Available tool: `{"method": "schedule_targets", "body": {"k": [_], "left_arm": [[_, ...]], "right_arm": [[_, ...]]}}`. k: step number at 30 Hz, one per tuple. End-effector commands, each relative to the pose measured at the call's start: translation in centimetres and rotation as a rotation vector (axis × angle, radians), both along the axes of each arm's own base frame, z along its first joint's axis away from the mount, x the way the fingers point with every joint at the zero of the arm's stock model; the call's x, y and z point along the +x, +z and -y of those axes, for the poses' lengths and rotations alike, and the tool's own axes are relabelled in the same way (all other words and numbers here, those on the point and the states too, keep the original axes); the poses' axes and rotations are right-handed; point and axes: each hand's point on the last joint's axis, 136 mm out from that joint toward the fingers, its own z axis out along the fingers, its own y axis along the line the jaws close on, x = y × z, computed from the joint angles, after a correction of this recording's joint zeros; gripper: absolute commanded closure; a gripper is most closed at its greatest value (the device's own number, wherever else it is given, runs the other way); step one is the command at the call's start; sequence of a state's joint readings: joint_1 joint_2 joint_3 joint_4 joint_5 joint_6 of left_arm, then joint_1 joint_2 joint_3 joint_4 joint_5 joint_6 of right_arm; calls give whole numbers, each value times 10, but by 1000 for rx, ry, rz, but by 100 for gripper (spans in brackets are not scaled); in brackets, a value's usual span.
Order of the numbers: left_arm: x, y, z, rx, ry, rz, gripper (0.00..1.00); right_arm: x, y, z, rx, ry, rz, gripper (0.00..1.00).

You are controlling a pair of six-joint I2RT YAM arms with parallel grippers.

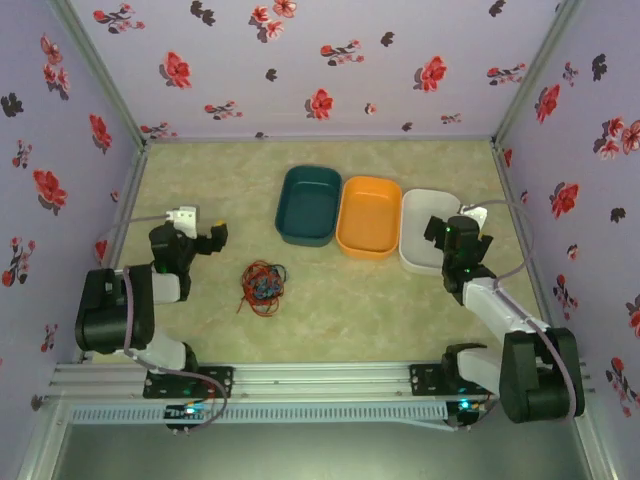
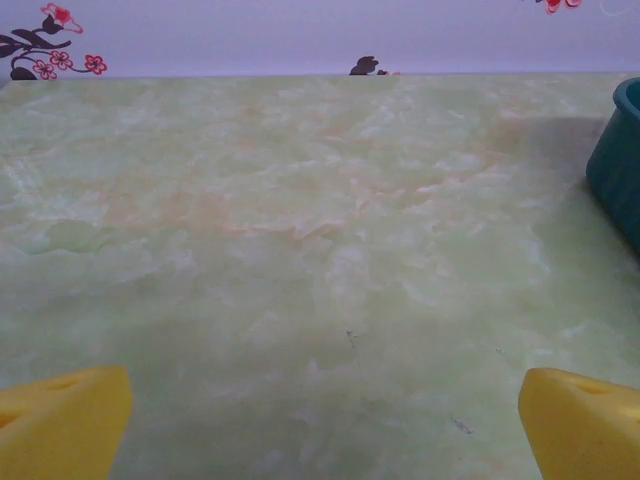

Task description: Untangle the cables

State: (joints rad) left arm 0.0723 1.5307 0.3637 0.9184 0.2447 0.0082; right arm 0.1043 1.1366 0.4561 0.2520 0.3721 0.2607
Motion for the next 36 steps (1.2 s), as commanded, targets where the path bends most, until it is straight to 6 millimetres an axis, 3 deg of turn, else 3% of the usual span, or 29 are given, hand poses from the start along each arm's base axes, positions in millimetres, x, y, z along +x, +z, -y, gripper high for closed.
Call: {"method": "schedule_targets", "body": {"k": [1,31,36], "left_arm": [[2,0,-2,13,-2,3,0],[2,0,-2,13,0,4,0],[-3,11,-11,11,62,38,0]], "right_arm": [[1,12,6,-27,-20,44,1],[-2,11,6,-30,-21,36,1],[-4,13,4,-28,-3,18,1]]}}
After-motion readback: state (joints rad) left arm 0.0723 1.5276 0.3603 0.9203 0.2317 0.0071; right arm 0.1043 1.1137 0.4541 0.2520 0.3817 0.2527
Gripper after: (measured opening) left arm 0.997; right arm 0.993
